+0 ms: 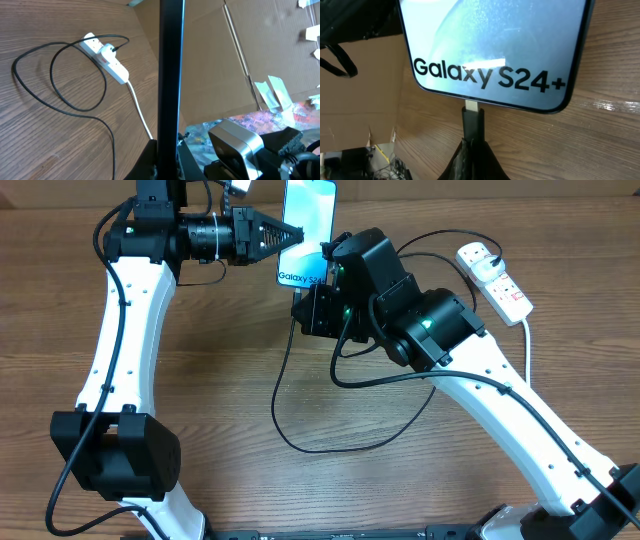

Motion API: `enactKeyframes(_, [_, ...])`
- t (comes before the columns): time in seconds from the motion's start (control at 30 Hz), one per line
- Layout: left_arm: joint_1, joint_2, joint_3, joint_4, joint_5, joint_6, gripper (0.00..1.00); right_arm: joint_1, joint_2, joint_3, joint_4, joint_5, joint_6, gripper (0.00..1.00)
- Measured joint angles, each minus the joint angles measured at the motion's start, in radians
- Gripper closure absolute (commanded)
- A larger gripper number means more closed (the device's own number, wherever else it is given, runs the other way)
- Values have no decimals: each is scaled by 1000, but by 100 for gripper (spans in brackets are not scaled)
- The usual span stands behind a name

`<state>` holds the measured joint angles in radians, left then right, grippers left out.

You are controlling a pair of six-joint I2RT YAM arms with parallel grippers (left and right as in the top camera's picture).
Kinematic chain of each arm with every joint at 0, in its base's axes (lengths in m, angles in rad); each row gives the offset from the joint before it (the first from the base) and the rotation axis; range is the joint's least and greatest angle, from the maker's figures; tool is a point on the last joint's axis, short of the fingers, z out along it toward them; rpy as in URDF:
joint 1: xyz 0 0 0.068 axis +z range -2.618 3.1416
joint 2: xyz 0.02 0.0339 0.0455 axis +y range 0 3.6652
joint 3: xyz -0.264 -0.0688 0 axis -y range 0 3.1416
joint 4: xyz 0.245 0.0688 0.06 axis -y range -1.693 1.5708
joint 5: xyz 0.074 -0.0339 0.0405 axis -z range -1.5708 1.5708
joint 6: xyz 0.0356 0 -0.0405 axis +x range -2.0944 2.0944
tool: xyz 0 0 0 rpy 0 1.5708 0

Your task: Plug charger to phone and switch on socket

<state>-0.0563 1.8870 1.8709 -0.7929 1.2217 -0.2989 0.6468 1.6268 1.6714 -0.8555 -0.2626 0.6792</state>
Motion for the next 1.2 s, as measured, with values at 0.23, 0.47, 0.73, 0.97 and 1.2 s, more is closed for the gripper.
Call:
enactKeyframes(0.23, [4, 0, 0, -15, -8, 5, 96, -3, 0, 0, 2, 0, 2, 96])
enactKeyframes(0.47, [10, 0, 0, -61, -6, 11, 96, -12, 0, -1, 62, 32, 7, 96])
enactKeyframes(0.73, [3, 1, 0, -85, -13, 18, 96, -37, -1, -1, 70, 84, 9, 96])
enactKeyframes(0.97, [9, 1, 0, -100, -90, 18, 96, -38, 0, -1, 24, 95, 13, 71])
enactKeyframes(1.2, [32, 1, 0, -210, -407, 14, 96, -38, 0, -1, -47, 105, 16, 30])
